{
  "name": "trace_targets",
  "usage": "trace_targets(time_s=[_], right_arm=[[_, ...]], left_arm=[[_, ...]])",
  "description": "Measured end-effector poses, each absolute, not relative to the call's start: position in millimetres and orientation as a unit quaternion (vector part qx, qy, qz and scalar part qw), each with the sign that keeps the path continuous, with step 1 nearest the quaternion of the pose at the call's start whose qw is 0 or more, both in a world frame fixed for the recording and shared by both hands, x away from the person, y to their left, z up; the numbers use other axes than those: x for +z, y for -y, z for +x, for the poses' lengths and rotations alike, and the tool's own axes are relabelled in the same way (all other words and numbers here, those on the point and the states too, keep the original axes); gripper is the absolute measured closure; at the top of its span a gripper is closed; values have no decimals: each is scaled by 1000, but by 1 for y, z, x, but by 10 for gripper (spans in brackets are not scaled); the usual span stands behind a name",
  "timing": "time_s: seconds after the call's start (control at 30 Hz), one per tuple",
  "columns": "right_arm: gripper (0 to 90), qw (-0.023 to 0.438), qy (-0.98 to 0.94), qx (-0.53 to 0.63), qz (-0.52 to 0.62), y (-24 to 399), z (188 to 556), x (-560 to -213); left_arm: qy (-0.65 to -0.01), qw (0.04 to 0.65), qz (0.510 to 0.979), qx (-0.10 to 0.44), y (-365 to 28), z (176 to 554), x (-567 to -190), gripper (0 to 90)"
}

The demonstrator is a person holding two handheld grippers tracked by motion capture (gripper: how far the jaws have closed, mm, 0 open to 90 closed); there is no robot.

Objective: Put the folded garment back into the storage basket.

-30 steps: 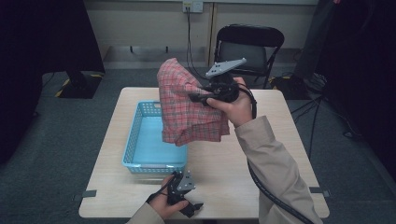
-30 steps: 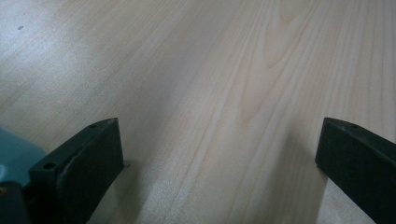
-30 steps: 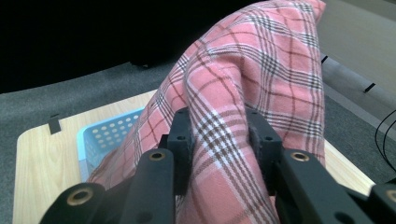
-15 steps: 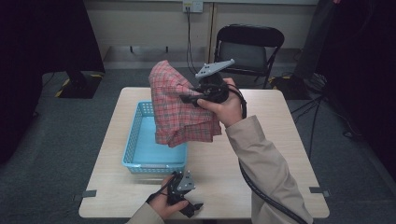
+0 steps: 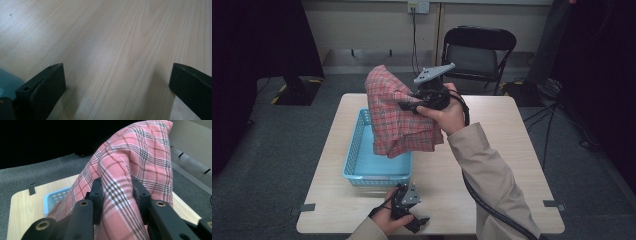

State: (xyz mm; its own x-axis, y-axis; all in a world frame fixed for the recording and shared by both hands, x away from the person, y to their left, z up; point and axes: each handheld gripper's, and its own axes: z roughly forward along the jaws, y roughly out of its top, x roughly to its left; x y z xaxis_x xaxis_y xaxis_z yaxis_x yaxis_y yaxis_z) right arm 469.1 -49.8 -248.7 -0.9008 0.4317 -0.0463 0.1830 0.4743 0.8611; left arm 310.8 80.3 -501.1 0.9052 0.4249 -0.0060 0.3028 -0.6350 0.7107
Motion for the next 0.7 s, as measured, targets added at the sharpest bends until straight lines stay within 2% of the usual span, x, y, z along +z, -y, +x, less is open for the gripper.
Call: trace_targets(time_s=[0.7], right_arm=[[676, 125, -850, 480, 176, 27, 474, -251]], left_arm=[[-204, 378, 900, 81, -80, 310, -501, 0]])
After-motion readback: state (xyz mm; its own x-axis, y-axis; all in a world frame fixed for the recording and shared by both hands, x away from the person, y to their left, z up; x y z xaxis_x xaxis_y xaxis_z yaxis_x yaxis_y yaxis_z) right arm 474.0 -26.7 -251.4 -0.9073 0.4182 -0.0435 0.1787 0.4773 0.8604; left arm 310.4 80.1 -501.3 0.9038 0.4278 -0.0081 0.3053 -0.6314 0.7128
